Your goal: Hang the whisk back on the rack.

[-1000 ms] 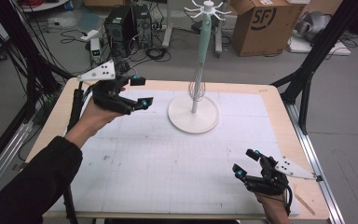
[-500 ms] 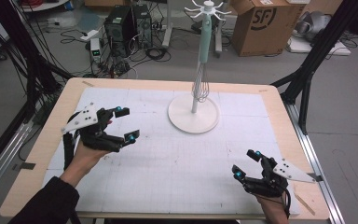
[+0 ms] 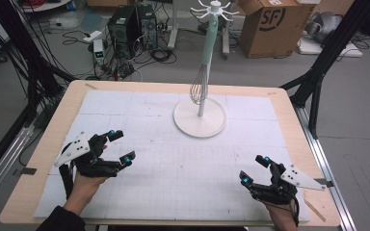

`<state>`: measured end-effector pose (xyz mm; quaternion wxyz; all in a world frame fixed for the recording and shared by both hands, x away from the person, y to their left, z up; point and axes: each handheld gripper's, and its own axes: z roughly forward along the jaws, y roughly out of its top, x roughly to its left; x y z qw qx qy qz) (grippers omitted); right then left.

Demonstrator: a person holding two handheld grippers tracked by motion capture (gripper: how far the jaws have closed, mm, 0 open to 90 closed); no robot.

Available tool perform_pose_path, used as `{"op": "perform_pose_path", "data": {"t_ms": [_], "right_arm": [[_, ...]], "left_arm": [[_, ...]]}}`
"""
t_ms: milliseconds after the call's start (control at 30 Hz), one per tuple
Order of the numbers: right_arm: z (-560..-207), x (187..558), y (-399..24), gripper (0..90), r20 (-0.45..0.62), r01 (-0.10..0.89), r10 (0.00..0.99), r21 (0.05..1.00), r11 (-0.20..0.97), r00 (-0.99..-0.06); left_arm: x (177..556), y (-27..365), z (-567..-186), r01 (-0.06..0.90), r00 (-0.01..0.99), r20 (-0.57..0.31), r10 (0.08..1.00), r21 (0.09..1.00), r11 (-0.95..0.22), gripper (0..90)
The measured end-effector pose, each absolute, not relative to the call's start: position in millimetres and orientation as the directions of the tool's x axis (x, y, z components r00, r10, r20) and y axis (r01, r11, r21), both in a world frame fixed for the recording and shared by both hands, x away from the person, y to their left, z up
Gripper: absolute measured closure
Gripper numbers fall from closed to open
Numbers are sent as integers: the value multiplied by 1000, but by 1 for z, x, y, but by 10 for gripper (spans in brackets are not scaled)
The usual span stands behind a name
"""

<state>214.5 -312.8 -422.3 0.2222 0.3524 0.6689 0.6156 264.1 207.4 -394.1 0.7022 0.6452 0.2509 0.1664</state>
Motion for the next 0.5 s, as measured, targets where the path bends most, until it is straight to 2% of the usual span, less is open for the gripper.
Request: {"op": "perform_pose_path", "data": {"t_ms": [267, 500], "right_arm": [[-422, 214, -312, 146, 135, 196, 745, 981, -6, -653], [-427, 214, -314, 146, 143, 213, 753, 977, -4, -642]], "left_arm": [[259, 205, -408, 111, 808, -152, 569, 988, 107, 148], [251, 198, -419, 100, 812, -128, 569, 992, 81, 146]]}}
